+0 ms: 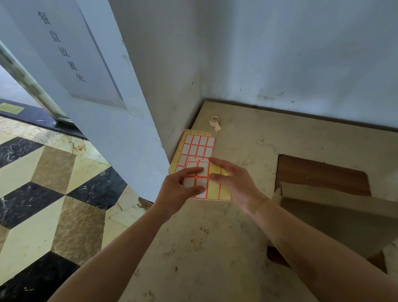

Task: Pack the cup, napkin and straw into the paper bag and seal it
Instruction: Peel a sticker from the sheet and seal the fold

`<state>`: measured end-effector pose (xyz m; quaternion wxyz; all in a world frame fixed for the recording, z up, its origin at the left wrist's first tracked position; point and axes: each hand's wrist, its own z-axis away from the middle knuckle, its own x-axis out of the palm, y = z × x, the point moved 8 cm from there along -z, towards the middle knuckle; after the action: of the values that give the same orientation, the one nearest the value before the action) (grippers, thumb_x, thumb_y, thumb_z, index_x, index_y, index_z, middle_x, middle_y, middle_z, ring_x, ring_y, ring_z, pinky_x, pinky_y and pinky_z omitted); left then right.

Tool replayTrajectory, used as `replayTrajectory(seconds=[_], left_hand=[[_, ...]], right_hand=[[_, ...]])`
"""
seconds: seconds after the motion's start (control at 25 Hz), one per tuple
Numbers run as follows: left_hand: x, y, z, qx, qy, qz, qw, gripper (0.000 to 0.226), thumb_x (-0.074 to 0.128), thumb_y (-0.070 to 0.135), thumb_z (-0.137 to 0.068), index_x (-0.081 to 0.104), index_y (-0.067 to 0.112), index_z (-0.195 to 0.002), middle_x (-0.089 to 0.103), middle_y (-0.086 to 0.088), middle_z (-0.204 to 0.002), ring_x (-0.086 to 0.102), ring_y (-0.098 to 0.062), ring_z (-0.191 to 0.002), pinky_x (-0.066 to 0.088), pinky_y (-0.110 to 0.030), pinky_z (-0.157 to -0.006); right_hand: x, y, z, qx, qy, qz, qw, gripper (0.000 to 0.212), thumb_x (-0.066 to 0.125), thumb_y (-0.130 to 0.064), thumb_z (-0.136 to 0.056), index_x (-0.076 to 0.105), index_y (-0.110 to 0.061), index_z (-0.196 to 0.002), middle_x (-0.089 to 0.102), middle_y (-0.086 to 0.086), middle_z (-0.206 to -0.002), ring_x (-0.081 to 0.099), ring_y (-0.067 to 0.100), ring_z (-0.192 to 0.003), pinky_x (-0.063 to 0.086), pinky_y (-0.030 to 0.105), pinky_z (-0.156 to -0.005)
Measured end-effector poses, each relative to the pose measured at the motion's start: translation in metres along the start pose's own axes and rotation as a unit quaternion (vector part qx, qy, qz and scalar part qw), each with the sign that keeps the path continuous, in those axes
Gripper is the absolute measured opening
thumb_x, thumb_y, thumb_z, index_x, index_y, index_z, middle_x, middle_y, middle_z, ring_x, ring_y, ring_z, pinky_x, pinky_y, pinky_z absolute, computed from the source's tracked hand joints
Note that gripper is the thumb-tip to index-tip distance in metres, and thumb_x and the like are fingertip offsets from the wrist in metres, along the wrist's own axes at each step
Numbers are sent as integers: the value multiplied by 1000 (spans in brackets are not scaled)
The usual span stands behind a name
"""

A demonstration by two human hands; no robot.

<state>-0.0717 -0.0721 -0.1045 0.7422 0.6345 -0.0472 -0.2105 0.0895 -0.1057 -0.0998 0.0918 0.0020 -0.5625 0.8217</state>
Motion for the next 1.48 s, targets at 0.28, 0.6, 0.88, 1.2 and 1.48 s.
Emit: replayTrajectory(seconds=[0.28,0.6,0.88,1.2,1.48], left_hand=[[-6,12,-2,84,74,-111,987,25,80,42,-72,71,47,-94,46,28,-103,50,-5,-107,48,-7,-72],[1,47,19,299,171,-420,840,25,67,44,-80,73,33,-102,54,5,-102,44,-14,-96,44,-30,-70],[7,49,31,396,183,-455,776,29,78,28,-79,60,26,-102,57,3,-96,50,-14,-87,43,-28,-68],[13,56,34,411,168,-484,754,21,78,26,-79,65,18,-94,63,-3,-93,53,-17,-84,49,-31,-63],[18,58,39,437,139,-517,723,26,83,23,-73,68,14,-92,67,-6,-93,58,-21,-84,49,-31,-63]], right_hand=[[-1,-4,0,-10,28,-19,999,25,75,-18,-82,76,-31,-103,71,-5,-114,69,18,-99,57,30,-81],[2,-13,9,-56,64,42,995,17,74,-20,-84,76,-24,-100,74,-4,-103,69,17,-98,57,27,-82],[5,-14,14,-23,96,34,994,15,68,-12,-88,75,-21,-97,74,2,-105,69,24,-97,56,38,-90],[4,-10,12,-5,109,30,994,16,69,-11,-86,75,-16,-100,74,4,-103,69,25,-99,54,43,-94],[1,1,8,41,126,12,991,16,70,-13,-86,76,-16,-100,75,4,-102,70,25,-94,56,41,-88]])
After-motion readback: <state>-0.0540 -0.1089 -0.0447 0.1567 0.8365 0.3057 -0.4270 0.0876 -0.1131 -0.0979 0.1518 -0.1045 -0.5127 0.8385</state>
